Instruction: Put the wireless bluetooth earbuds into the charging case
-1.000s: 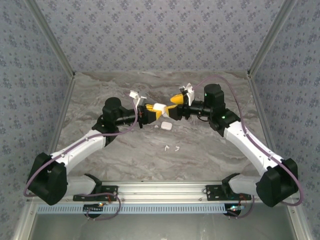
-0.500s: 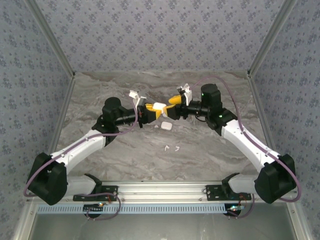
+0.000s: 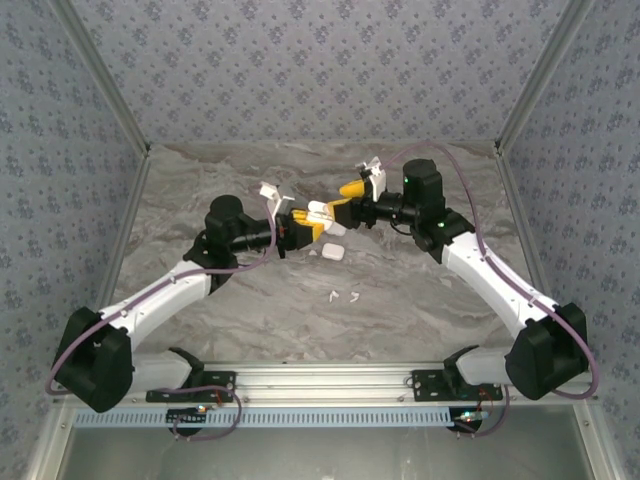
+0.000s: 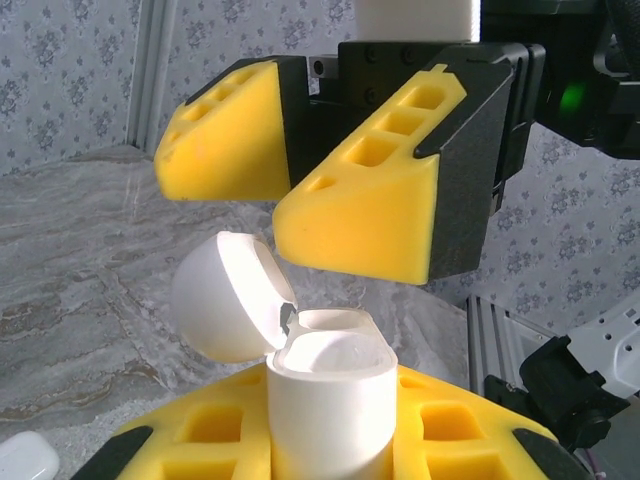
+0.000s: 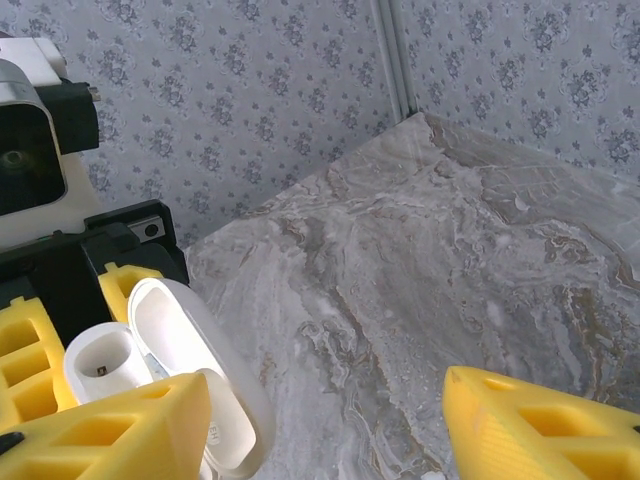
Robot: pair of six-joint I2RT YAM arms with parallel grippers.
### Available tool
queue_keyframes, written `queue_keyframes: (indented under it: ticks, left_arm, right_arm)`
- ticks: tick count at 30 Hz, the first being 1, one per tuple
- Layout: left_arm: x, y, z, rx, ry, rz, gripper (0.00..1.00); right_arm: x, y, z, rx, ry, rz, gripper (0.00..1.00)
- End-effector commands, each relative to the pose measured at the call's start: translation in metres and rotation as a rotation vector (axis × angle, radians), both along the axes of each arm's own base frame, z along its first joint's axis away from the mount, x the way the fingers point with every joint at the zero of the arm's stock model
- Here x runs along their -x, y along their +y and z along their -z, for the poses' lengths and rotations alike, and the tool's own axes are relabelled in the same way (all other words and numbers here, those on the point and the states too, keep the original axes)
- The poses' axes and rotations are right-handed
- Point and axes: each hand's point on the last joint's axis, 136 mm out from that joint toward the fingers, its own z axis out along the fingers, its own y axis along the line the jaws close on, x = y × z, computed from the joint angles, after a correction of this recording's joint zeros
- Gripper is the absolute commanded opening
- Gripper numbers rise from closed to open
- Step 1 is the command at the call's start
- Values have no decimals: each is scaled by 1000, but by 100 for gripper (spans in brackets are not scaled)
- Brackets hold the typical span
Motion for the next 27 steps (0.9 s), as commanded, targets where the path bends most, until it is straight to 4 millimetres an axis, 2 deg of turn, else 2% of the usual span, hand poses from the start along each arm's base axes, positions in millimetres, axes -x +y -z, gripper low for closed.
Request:
queue_keyframes:
  ticks: [1, 5, 8, 11, 17, 22, 27]
  left_arm:
    - [7, 3, -12, 20, -65, 2, 8]
    - [4, 8, -10, 11, -85, -46, 8]
    - [0, 16, -9, 5, -118, -108, 8]
    - [-3, 25, -9, 8, -162, -183, 8]
    - [-7, 45, -12, 8, -220, -309, 8]
    - [-8, 51, -14, -1, -244, -346, 8]
    - [-10, 53, -14, -2, -247, -363, 8]
  right_arm:
    - [0, -5, -16, -11, -21, 15, 65]
    - [10, -17, -21, -2, -18, 45, 65]
    - [16, -29, -5, 59, 55, 99, 65]
    - [22, -44, 29, 143, 189, 177, 64]
    - [45, -70, 111, 312, 472, 336, 60]
    - [73, -69, 171, 470, 640, 399, 60]
    - [88, -68, 217, 576, 751, 444, 57]
